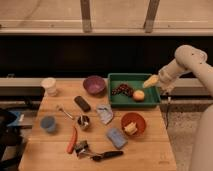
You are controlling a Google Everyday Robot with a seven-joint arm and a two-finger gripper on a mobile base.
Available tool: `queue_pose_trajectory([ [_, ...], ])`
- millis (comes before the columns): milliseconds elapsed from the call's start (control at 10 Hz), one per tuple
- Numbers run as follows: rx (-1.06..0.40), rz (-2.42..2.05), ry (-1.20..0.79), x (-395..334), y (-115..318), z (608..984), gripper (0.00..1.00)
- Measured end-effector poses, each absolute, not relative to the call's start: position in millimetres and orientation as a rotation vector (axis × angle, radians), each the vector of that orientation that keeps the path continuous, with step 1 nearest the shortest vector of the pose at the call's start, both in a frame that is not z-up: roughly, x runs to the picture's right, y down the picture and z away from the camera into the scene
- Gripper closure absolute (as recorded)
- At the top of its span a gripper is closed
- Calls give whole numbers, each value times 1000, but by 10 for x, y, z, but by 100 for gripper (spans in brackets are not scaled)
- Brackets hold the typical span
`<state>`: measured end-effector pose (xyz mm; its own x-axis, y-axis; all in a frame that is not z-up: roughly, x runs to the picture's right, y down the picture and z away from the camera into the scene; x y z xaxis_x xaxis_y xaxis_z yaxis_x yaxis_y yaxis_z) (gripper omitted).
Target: Place apple in table surface
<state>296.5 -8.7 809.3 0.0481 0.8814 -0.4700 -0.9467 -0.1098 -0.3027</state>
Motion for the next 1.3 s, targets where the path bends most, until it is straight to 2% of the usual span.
queue_pose_trajectory([
  [600,-624,1491,164,2820,29,8365,20],
  [1300,-663,1426,155,2567,154,8754,20],
])
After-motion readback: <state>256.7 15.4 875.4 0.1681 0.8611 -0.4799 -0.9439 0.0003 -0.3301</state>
